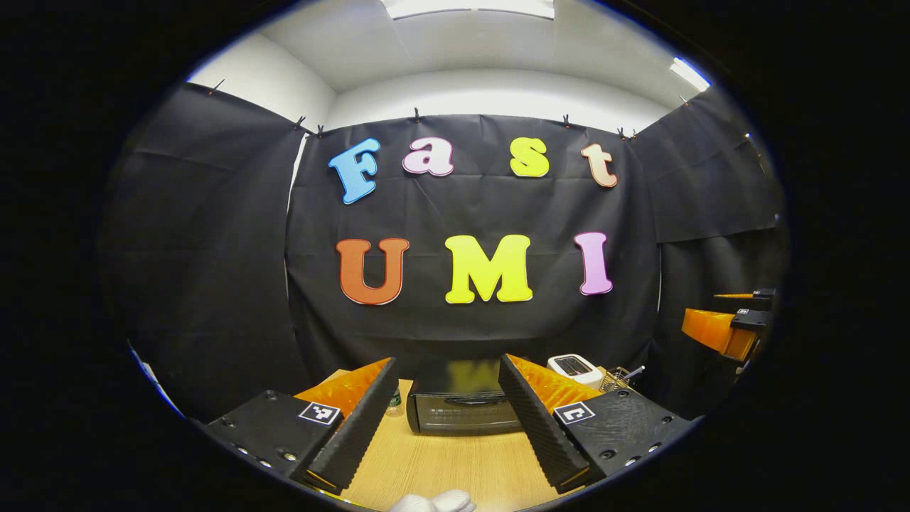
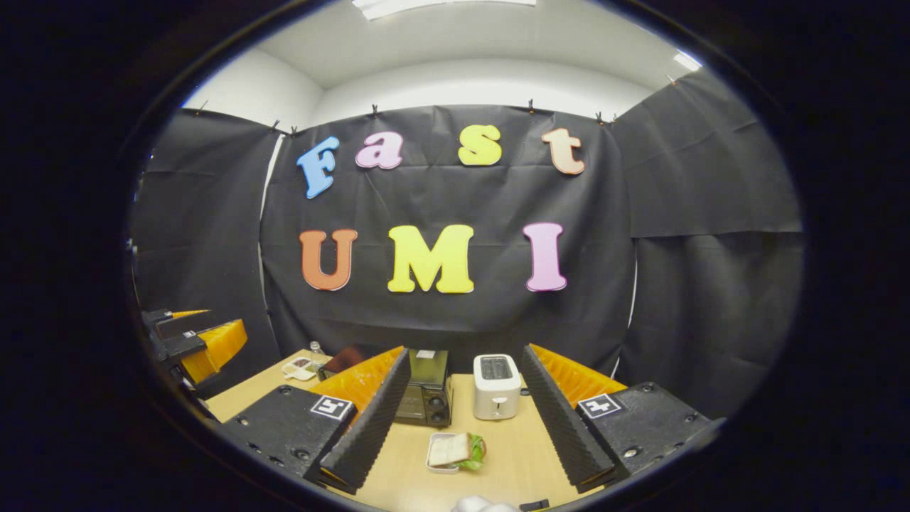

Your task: Open the electric oven with the left hand, put the food in, and close the electric oven.

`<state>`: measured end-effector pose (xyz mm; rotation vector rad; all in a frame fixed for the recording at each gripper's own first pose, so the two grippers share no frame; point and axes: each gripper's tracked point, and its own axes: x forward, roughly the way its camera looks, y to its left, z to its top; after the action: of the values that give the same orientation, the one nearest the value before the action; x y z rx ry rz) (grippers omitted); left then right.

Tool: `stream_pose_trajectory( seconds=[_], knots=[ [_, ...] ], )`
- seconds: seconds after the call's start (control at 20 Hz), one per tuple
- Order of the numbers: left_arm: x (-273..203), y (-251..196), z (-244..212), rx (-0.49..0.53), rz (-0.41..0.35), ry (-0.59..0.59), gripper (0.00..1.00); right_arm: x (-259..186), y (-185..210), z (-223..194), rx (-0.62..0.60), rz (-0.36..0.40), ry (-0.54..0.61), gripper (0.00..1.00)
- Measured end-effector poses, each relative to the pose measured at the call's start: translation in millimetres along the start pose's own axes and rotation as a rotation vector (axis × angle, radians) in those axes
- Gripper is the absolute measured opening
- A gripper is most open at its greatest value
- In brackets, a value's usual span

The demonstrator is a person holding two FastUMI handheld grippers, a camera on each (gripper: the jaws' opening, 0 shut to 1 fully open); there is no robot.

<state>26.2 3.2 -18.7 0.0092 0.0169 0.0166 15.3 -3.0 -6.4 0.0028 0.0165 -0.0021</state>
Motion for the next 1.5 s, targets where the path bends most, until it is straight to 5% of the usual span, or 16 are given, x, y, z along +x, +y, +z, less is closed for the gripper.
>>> stream_pose_trajectory(
  seconds=[0.05,0.2,0.25,0.3,0.35,0.4,0.45,0.9,1.0,1.1,1.15,1.25,1.3,1.35,1.4,1.5],
  knots=[
    [6.6,0.2,-5.2,0.004,0.002,0.007,0.93,2.8,-2.3,-0.8,-0.001,-0.004,0.002,1.00],
    [29.0,-4.6,-22.2,-0.016,0.004,0.025,0.94,10.4,-10.3,0.8,-0.008,-0.004,0.003,1.00],
    [36.6,-8.8,-29.2,-0.022,0.001,0.035,0.93,11.9,-13.4,0.6,-0.013,-0.007,0.001,0.91],
    [46.2,-12.8,-36.9,-0.026,-0.005,0.050,0.93,13.1,-16.9,1.4,-0.018,-0.012,0.003,1.00],
    [57.3,-17.1,-43.5,-0.025,-0.009,0.060,0.93,13.2,-20.4,0.4,-0.022,-0.016,0.004,0.90],
    [68.8,-20.7,-53.7,-0.023,-0.011,0.072,0.93,14.0,-25.1,0.0,-0.025,-0.025,0.008,1.00],
    [80.5,-26.9,-65.4,-0.022,-0.018,0.094,0.93,14.9,-30.3,-1.1,-0.030,-0.034,0.012,0.90],
    [182.2,-58.8,-178.3,-0.011,-0.037,0.264,0.94,13.5,-75.8,-15.0,-0.078,-0.152,0.072,0.90],
    [204.0,-62.1,-197.7,-0.003,-0.039,0.290,0.94,14.9,-79.9,-19.1,-0.080,-0.166,0.083,1.00],
    [225.7,-66.6,-212.3,0.003,-0.047,0.312,0.95,15.7,-85.4,-23.1,-0.081,-0.188,0.095,0.91],
    [235.1,-67.6,-216.9,0.011,-0.048,0.315,0.95,15.7,-86.0,-26.2,-0.081,-0.195,0.099,1.00],
    [245.6,-69.9,-228.7,0.010,-0.048,0.338,0.95,15.8,-87.0,-33.0,-0.084,-0.204,0.116,1.00],
    [247.9,-66.6,-235.6,0.012,-0.037,0.359,0.94,15.9,-86.5,-36.0,-0.084,-0.203,0.124,0.91],
    [247.6,-62.5,-243.5,0.022,-0.021,0.380,0.87,16.1,-87.0,-38.6,-0.084,-0.204,0.130,1.00],
    [250.1,-60.5,-240.6,0.037,-0.019,0.360,0.98,16.5,-87.8,-39.9,-0.081,-0.204,0.133,0.92],
    [249.0,-60.1,-241.4,0.035,-0.011,0.372,0.98,16.1,-90.0,-41.7,-0.076,-0.207,0.137,1.00]
  ],
)
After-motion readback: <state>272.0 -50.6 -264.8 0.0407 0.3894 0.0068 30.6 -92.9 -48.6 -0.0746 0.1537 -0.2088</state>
